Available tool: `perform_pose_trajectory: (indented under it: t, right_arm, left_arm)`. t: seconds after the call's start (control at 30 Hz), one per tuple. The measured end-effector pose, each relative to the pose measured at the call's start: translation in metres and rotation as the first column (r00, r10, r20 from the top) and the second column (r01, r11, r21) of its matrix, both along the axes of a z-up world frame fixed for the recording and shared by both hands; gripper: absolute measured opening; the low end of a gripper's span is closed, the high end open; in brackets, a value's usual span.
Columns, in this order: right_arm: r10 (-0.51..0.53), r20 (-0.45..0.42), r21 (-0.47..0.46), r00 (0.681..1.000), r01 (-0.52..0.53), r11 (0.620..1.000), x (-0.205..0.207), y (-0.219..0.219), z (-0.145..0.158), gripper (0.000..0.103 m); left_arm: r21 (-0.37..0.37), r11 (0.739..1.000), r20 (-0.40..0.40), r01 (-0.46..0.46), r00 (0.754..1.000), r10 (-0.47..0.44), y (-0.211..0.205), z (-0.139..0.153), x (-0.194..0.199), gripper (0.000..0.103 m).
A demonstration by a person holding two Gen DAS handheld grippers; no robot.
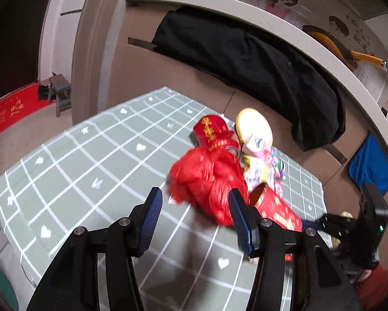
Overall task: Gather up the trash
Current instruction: 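Grasp the red paper cup with the left tool while the right tool grasps the red snack packet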
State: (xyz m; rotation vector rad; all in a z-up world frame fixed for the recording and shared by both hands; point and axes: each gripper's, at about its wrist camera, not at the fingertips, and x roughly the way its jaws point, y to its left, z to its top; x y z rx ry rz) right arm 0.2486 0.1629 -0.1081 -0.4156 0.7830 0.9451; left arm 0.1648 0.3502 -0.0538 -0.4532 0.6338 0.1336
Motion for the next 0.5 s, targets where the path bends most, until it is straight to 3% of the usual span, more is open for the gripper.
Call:
perform_pose_trajectory:
  t: [0.2, 0.5]
  right_arm:
    - [0.006, -0.009, 0.009, 1.000, -0.005, 1.000, 0.004, 0.016, -0.003, 0.043]
    - [0.083, -0.041, 0.050, 0.996, -0.081, 0.995, -0.014, 0.008, 0.006, 0.043]
  left_arm:
    - [-0.030, 0.999, -0.022, 0.031, 0.999, -0.031, -0.004, -0.013, -0.018, 0.054]
    - [-0.073, 0.997, -0.021, -0.032, 0.999, 0.030, 0.011, -0.020, -0.040, 0.054]
